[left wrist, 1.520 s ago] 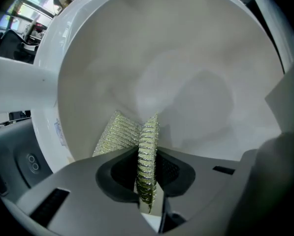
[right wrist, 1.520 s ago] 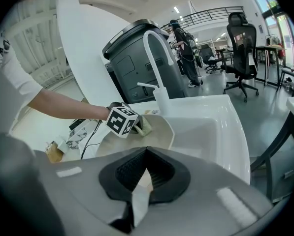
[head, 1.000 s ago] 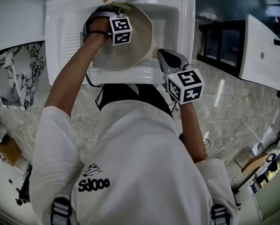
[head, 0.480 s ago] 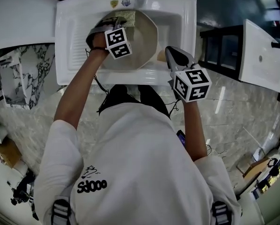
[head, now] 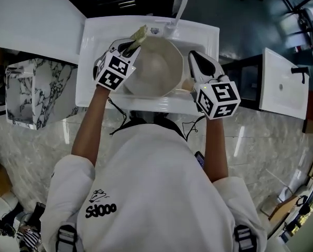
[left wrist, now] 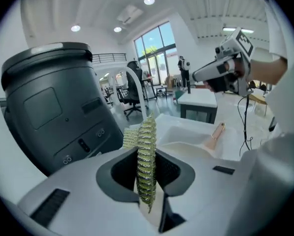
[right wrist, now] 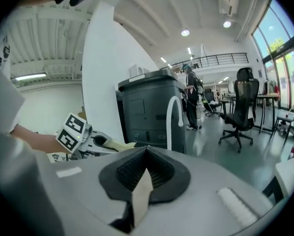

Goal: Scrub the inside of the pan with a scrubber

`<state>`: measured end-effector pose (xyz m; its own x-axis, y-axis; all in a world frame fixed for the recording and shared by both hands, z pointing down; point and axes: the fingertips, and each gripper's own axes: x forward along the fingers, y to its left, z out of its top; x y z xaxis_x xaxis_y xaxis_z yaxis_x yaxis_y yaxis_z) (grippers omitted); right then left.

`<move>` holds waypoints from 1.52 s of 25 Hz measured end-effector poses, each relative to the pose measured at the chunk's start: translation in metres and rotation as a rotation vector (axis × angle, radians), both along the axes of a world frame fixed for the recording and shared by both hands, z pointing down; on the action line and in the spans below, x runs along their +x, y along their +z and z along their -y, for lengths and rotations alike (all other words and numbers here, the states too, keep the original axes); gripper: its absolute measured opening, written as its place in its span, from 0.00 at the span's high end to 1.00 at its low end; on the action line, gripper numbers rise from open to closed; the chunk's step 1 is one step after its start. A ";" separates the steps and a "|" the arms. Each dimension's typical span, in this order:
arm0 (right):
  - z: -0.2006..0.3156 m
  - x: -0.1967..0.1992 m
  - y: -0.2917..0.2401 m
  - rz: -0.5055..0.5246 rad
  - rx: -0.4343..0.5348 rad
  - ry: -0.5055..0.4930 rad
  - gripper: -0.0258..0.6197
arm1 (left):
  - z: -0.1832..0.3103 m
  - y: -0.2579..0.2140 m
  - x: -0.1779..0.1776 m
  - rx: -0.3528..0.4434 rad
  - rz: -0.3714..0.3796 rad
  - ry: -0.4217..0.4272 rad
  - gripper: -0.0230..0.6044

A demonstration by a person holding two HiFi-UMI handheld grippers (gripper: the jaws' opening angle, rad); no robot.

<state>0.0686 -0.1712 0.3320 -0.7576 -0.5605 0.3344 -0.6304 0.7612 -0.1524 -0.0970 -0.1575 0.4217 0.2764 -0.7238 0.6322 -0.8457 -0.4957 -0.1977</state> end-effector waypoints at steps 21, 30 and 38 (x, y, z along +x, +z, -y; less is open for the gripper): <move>0.015 -0.041 -0.164 -0.053 0.476 0.017 0.95 | -0.018 -0.238 -0.066 0.573 -0.164 -0.077 0.86; 0.002 -0.054 -0.159 -0.104 0.491 -0.012 0.95 | -0.024 -0.232 -0.058 0.552 -0.132 -0.049 0.86; -0.006 -0.058 -0.159 -0.106 0.494 -0.017 0.95 | -0.030 -0.231 -0.049 0.546 -0.135 -0.016 0.85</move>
<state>0.0110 -0.1652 0.1734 -0.7444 -0.6591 0.1074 -0.6098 0.7365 0.2929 -0.1457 -0.1276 0.1903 0.3148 -0.9409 0.1246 -0.8879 -0.3383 -0.3117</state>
